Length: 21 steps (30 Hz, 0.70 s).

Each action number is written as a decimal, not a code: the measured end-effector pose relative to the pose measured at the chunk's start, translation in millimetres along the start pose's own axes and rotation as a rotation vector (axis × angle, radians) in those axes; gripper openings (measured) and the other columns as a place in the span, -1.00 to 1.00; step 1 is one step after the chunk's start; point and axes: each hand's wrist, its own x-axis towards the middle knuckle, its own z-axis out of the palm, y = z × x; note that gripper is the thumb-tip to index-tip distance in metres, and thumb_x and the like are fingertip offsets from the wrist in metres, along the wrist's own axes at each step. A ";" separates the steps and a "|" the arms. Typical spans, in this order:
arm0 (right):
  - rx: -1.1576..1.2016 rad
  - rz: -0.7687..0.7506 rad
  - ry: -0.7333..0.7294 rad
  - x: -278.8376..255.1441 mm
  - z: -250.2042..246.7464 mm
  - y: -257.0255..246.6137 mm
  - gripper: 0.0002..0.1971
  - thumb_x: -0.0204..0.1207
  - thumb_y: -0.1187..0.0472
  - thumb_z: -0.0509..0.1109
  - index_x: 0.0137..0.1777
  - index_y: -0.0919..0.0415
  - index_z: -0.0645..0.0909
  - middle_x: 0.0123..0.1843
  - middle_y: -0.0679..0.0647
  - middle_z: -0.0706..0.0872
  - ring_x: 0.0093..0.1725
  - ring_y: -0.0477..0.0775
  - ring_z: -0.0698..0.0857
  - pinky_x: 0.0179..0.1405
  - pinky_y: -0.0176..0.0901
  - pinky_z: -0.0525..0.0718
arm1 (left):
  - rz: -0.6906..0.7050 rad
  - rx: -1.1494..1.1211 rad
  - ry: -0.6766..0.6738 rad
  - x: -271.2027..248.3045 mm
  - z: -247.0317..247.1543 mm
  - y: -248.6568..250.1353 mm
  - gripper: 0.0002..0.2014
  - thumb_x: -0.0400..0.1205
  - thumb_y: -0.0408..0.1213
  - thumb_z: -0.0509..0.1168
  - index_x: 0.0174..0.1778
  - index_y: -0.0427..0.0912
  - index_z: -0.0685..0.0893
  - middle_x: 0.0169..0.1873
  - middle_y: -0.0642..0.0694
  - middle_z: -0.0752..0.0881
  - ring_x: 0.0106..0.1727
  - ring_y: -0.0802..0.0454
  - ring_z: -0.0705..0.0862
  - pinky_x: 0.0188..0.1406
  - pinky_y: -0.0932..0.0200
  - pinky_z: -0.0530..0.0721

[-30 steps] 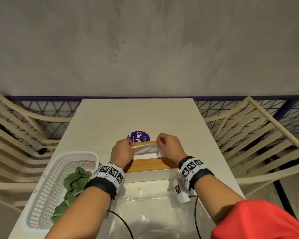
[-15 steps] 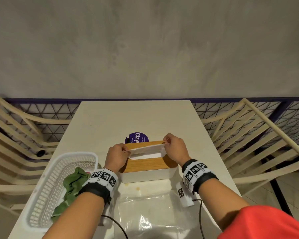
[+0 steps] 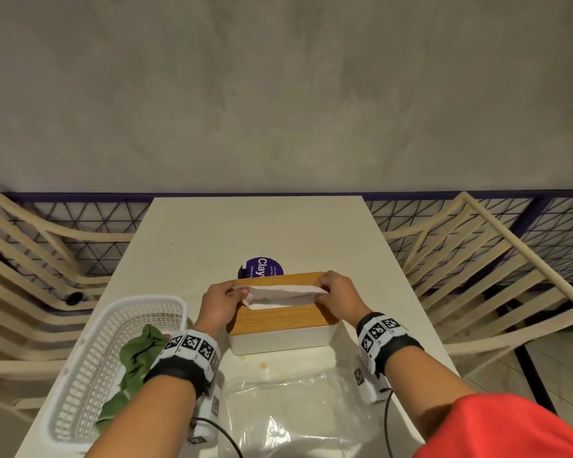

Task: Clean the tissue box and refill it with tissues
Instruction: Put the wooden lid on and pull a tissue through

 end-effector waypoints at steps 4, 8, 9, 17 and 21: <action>0.361 0.134 0.010 6.5 -10.2 9.2 -0.82 0.47 0.44 0.35 -0.21 0.19 0.74 -0.23 0.06 0.72 -0.12 0.04 0.63 -0.07 -0.23 0.52 | -0.049 -0.149 0.048 -0.4 1.3 0.3 -0.81 0.63 -0.31 0.25 -0.01 -0.24 0.76 -0.17 -0.15 0.75 -0.15 -0.05 0.65 -0.27 0.22 0.53; 0.512 0.097 0.006 9.8 -13.0 6.9 -0.78 0.52 0.47 0.29 -0.23 0.18 0.65 -0.27 0.05 0.65 -0.22 0.00 0.58 -0.17 -0.28 0.53 | -0.028 -0.106 0.082 4.9 3.7 -1.1 -0.78 0.66 -0.25 0.20 -0.08 -0.25 0.73 -0.13 -0.20 0.76 -0.06 -0.15 0.66 -0.01 0.03 0.56; 0.544 0.093 0.018 10.7 -12.4 7.8 -0.78 0.54 0.44 0.29 -0.25 0.16 0.64 -0.30 0.05 0.63 -0.25 0.00 0.57 -0.19 -0.25 0.51 | -0.025 -0.079 0.088 6.4 4.6 -2.5 -0.75 0.67 -0.24 0.20 -0.15 -0.31 0.70 -0.16 -0.26 0.76 -0.08 -0.19 0.67 0.00 -0.01 0.56; 0.509 0.048 0.050 17.7 -5.2 9.7 -0.81 0.64 0.31 0.22 -0.11 0.35 0.62 -0.34 -0.01 0.61 -0.31 -0.06 0.55 -0.29 -0.24 0.45 | -0.016 0.030 0.119 9.3 5.1 -12.6 -0.72 0.67 -0.23 0.18 -0.16 -0.34 0.69 -0.20 -0.27 0.73 -0.14 -0.17 0.61 -0.12 0.04 0.49; 0.505 0.047 0.066 19.6 -3.7 11.8 -0.80 0.63 0.31 0.24 -0.19 0.33 0.62 -0.35 -0.01 0.61 -0.31 -0.05 0.55 -0.30 -0.26 0.44 | -0.007 0.015 0.132 8.7 4.4 -13.2 -0.74 0.67 -0.23 0.18 -0.13 -0.31 0.70 -0.19 -0.24 0.74 -0.12 -0.16 0.63 -0.19 0.10 0.49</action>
